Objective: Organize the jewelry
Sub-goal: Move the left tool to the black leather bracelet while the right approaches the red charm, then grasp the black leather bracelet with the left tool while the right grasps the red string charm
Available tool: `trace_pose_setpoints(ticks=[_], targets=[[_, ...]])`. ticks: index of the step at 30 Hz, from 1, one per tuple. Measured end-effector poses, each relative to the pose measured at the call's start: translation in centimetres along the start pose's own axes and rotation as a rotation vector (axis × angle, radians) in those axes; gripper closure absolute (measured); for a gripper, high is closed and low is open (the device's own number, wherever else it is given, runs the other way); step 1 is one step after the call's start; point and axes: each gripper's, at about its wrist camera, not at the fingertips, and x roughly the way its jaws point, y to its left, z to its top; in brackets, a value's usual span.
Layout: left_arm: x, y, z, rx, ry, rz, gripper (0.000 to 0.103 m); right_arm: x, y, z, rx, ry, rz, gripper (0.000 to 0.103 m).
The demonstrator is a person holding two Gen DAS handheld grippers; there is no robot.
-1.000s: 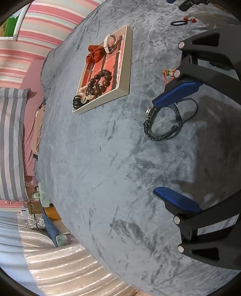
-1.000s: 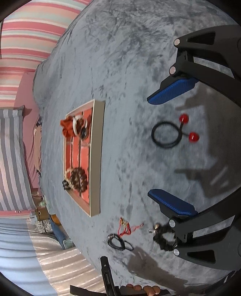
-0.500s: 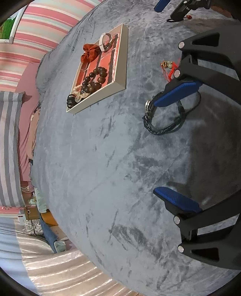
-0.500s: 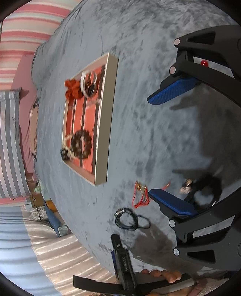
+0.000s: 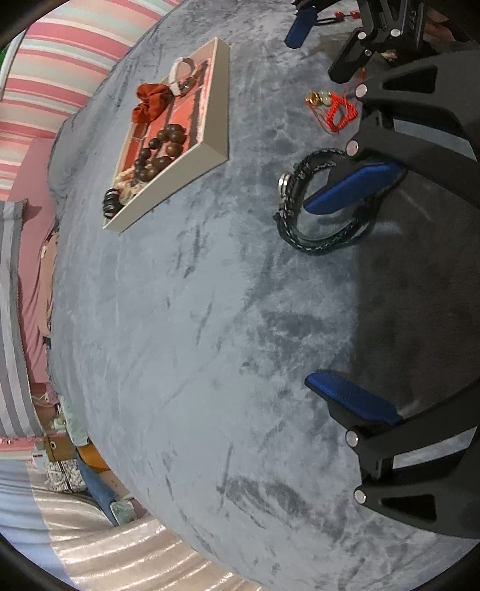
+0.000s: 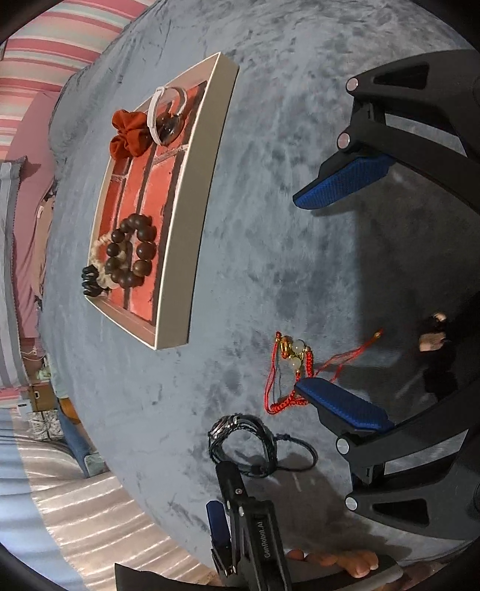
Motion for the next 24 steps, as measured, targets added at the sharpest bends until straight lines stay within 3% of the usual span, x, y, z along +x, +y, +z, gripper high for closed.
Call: trace_pose_setpoints(ticks=[9,13,18,20,21,24], targets=[[1.2,0.1,-0.1,0.044,0.006,0.002,0.029,2.7,0.6,0.3,-0.005,0.066,-0.050,0.015],[1.1,0.3,-0.1,0.049,-0.005,0.010,0.052,2.8,0.4,0.4,-0.003,0.060,-0.058,0.025],[1.1,0.7,0.0,0.033,-0.013,0.018,0.071,2.6,-0.2,0.2,0.011,0.049,-0.042,0.034],[1.0,0.8,0.0,0.032,-0.012,0.004,0.082,2.5,-0.1,0.2,0.005,0.045,-0.029,0.047],[1.1,0.7,0.0,0.037,-0.011,-0.002,0.085,2.5,0.1,0.3,0.001,0.044,-0.020,0.050],[1.0,0.2,-0.1,0.060,-0.017,0.011,0.091,2.6,0.2,0.6,-0.001,0.042,-0.011,0.074]])
